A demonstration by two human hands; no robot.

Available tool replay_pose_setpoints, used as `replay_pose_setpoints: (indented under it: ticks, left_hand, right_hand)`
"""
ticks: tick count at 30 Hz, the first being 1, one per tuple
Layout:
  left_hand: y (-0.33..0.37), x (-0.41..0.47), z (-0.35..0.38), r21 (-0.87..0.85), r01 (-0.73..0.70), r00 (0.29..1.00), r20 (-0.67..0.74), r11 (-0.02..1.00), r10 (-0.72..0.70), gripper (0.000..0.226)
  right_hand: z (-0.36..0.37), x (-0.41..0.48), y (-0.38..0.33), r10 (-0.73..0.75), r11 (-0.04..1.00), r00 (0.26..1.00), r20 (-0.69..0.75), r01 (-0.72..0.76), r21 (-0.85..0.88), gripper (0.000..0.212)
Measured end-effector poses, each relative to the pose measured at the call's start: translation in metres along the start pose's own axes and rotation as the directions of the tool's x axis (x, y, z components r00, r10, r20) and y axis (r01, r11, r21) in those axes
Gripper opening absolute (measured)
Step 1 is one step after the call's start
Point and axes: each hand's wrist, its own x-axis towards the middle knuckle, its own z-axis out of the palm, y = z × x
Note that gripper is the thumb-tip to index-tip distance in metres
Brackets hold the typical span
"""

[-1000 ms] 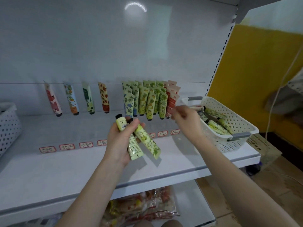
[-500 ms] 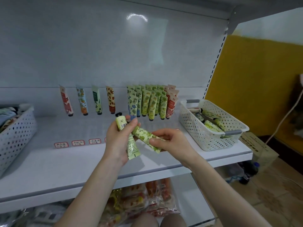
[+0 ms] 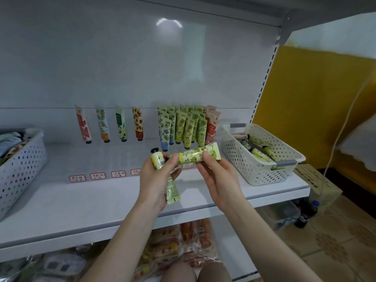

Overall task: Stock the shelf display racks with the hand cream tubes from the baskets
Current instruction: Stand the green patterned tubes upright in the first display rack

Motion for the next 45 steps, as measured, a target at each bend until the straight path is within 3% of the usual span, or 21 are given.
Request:
replay_pose_setpoints:
  ticks: [2,5,10,13,19,30,38,45]
  left_hand:
    - [-0.003,0.002,0.001,0.016,0.005,1.000,0.012,1.000,-0.005,0.012]
    - [-0.006,0.007,-0.003,0.072,0.038,0.998,0.044,0.997,-0.041,0.017]
    - [-0.008,0.014,-0.014,0.184,0.055,0.998,0.017,0.981,-0.059,0.015]
    - [-0.007,0.021,-0.018,0.185,0.080,0.997,-0.006,0.979,-0.080,0.023]
    - [-0.004,0.031,-0.023,0.054,0.140,0.990,-0.008,0.989,-0.139,0.026]
    - [-0.007,0.037,-0.033,0.089,0.125,0.992,-0.019,0.988,-0.123,0.025]
    - [-0.011,0.038,-0.037,0.094,0.141,0.990,-0.017,0.986,-0.140,0.026]
    - [-0.010,0.038,-0.039,0.100,0.139,0.990,-0.014,0.985,-0.138,0.025]
  right_hand:
    - [0.000,0.003,-0.001,-0.046,0.997,0.999,-0.018,0.045,-0.070,0.007]
    - [-0.003,0.018,-0.013,-0.131,0.904,0.991,-0.021,0.111,-0.412,0.011]
    - [-0.005,0.063,-0.038,-0.345,0.463,0.937,0.053,0.219,-0.859,0.029]
    - [-0.001,0.090,-0.047,-0.375,0.220,0.918,0.128,0.222,-0.950,0.028]
    - [0.020,0.122,-0.053,-0.433,0.026,0.875,0.214,0.249,-0.968,0.024]
    - [0.026,0.152,-0.031,-0.386,0.012,0.913,0.133,0.149,-0.989,0.040]
    - [0.028,0.154,-0.029,-0.407,0.002,0.900,0.156,0.171,-0.985,0.031]
    - [0.028,0.159,-0.025,-0.338,-0.028,0.928,0.160,0.160,-0.987,0.027]
